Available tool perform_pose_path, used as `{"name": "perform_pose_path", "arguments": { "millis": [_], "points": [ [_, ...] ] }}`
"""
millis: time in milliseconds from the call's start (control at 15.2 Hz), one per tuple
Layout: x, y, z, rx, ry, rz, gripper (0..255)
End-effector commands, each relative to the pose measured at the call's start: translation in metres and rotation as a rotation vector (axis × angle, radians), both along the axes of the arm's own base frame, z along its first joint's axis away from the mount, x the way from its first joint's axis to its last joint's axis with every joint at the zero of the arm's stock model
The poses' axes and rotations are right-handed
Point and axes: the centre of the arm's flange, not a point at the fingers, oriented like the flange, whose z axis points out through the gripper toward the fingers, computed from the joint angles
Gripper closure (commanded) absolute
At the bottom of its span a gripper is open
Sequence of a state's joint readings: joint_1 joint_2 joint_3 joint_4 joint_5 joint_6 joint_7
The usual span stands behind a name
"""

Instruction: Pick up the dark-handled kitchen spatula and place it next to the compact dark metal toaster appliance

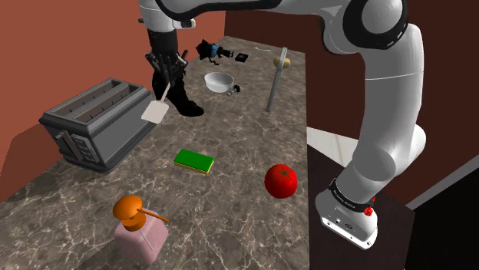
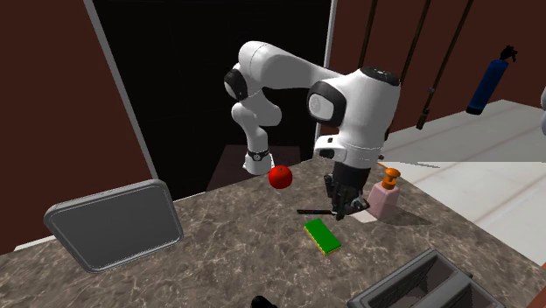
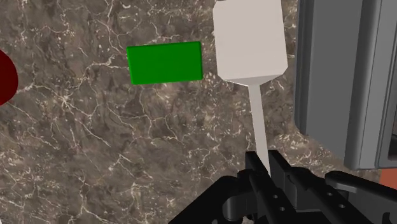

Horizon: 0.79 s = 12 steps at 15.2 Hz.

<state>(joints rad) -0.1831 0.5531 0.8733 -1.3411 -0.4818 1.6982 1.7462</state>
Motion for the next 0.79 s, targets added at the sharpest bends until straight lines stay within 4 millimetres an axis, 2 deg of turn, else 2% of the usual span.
{"name": "perform_pose_path", "arguments": {
  "millis": [0,726],
  "points": [
    [0.011,0.002,-0.009,-0.004,0.001,-0.003,255],
    [0.011,0.002,-0.068,-0.004,0.001,-0.003,255]
  ]
}}
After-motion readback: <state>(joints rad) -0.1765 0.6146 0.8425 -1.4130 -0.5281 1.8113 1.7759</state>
